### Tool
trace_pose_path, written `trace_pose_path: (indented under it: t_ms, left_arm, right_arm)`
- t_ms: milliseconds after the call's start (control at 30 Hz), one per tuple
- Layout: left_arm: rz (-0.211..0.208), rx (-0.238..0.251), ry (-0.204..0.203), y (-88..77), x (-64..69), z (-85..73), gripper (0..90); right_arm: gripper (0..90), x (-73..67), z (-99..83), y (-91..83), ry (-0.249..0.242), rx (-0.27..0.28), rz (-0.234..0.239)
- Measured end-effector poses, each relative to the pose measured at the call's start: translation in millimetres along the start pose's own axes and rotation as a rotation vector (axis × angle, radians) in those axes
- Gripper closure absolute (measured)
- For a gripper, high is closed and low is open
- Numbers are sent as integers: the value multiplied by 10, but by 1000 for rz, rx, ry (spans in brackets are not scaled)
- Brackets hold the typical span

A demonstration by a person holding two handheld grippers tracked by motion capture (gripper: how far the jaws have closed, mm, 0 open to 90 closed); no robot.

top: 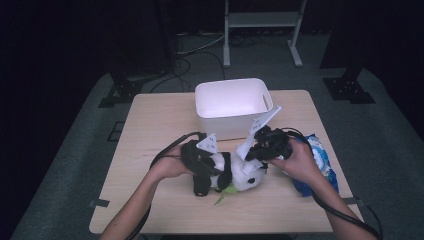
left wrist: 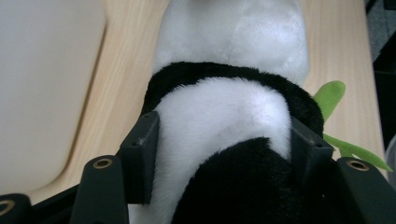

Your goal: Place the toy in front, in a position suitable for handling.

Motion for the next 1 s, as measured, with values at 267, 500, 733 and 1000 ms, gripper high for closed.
trace_pose_path:
  t_ms: [267, 500, 733, 1000]
  left_arm:
    - [-57, 56, -84, -63, -13, -56, 259]
    - [-83, 89, -104, -223, 64, 3, 222]
    - [-82, 118, -145, -385, 53, -98, 199]
    - [-134, 106, -193, -291, 114, -240, 199]
  right_arm:
    - [827, 51, -18, 261, 29, -63, 62]
    - [827, -62, -165, 205, 31, -80, 77]
    - [827, -177, -290, 181, 24, -95, 97]
    - [825, -304, -323, 163, -2, -115, 120]
Point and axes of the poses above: each handheld gripper's, and its own axes: y roughly forward along the jaws, z roughly out of its top, x roughly to its right, the point moved 2 cm from there along y, roughly forward along the jaws, and after that the axes turned 1 degree about x, right-handed, at the moved point
